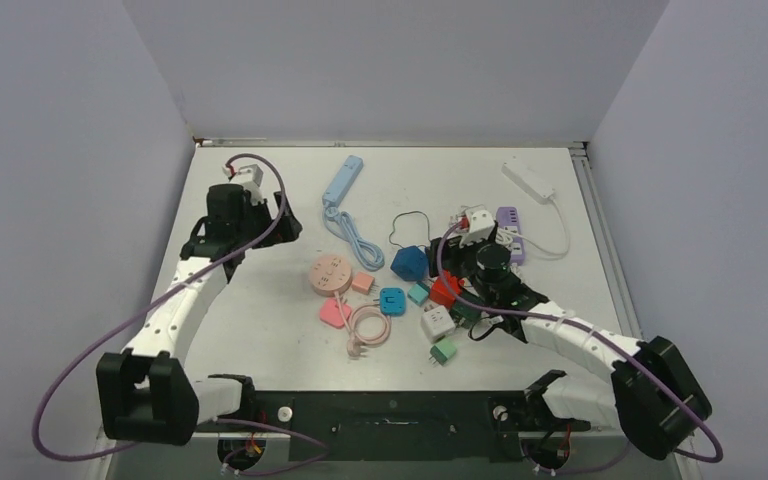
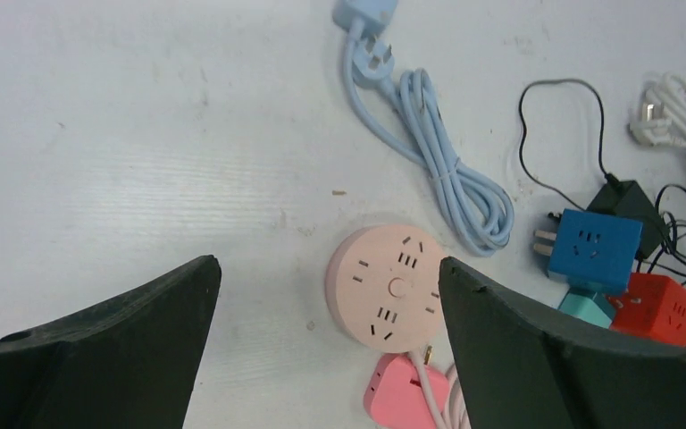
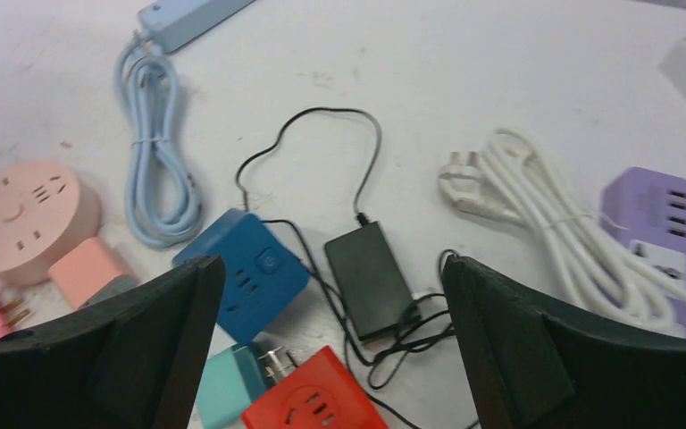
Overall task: Pull the plug off the socket
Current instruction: Reset both arms
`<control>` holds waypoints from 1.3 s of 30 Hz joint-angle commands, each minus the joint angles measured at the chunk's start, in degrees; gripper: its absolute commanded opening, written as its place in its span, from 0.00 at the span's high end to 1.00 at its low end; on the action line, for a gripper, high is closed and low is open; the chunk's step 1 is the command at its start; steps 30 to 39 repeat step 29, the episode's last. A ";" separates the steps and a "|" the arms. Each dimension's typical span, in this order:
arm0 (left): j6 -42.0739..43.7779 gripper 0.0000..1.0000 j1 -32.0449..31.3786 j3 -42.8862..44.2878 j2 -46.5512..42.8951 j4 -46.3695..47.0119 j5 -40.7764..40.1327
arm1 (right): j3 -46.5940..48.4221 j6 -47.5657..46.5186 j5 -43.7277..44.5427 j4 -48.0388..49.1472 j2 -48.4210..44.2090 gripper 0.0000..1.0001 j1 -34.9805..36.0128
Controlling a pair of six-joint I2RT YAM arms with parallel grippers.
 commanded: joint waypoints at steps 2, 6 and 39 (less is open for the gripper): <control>2.80 0.10 -1.89 -1.63 -11.35 3.75 -13.78 | 0.97 2.96 11.21 -9.96 -11.23 0.08 -6.16; 5.02 0.10 -6.47 -3.55 -19.35 4.14 -23.11 | 0.59 4.15 15.06 -14.55 -17.96 0.10 -12.68; 8.38 0.04 -17.26 -7.99 -33.04 5.10 -36.19 | -10.43 -1.17 19.05 -4.04 -33.74 0.10 -15.58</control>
